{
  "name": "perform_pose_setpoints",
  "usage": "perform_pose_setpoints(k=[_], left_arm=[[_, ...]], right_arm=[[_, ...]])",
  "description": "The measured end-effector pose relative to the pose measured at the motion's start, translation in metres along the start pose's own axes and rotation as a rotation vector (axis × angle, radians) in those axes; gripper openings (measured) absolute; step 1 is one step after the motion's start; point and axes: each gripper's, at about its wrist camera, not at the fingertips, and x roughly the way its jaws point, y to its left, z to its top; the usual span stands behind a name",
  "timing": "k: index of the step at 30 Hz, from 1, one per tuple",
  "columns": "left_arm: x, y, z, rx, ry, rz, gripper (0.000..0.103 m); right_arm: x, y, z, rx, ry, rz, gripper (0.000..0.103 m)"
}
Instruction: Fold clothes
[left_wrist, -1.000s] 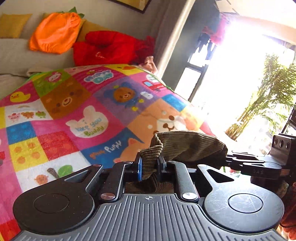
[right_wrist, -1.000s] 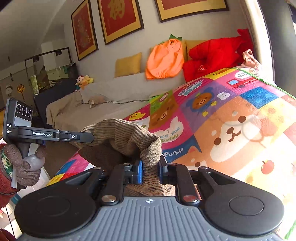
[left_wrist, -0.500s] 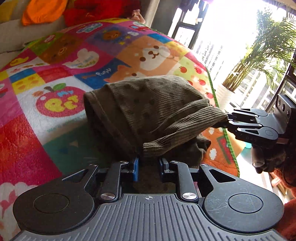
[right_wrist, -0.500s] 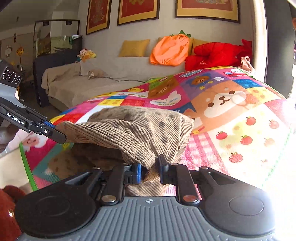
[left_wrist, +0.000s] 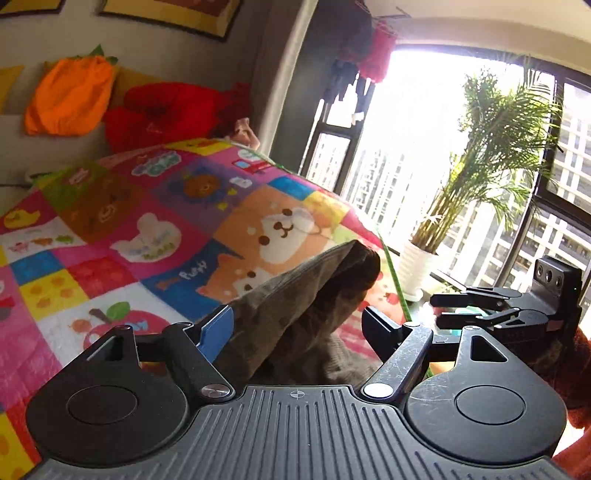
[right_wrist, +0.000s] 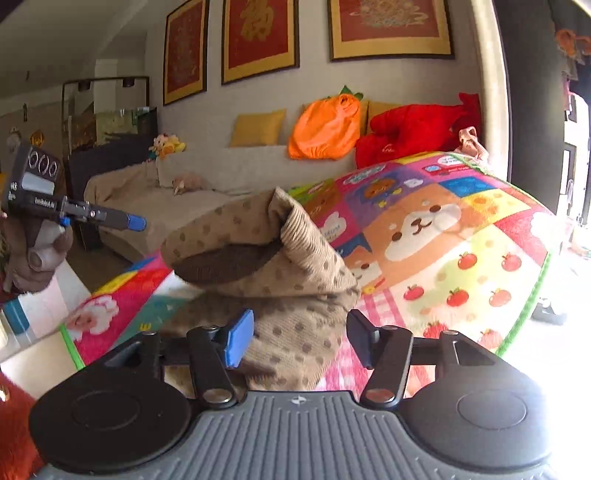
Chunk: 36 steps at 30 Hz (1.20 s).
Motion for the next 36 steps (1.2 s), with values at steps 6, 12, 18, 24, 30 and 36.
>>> perform_pose_setpoints(k=[6,12,18,24,30,36], left_arm=[[0.047,-0.009,-0.004,0.09,0.066,0.046,0.091],[0.071,-0.035,-0.04,0.258,0.116,0.108,0.095],[0.112,-0.03,-0.059,0.397,0.127,0.251,0.085],[0.105,-0.034,-0.042,0.422,0.055,0.258,0.024],[0.037,-0.076,-0.022,0.436,-0.049,0.167,0.021],[0.016,-0.095,-0.068,0.449,0.051,0.1,0.034]], right_arm=[[0.052,-0.009,0.031,0.004,-0.022,-0.018,0.064],[0.097,0.01,0.037,-0.096,-0.006,0.04,0.071],[0.142,0.013,0.036,-0.103,0.027,-0.002,0.07],[0.137,0.008,0.043,-0.039,0.011,-0.021,0.018],[0.073,0.025,0.059,-0.056,-0.092,0.023,0.016],[0.036,0.045,0.018,-0.086,-0.063,0.036,0.016]])
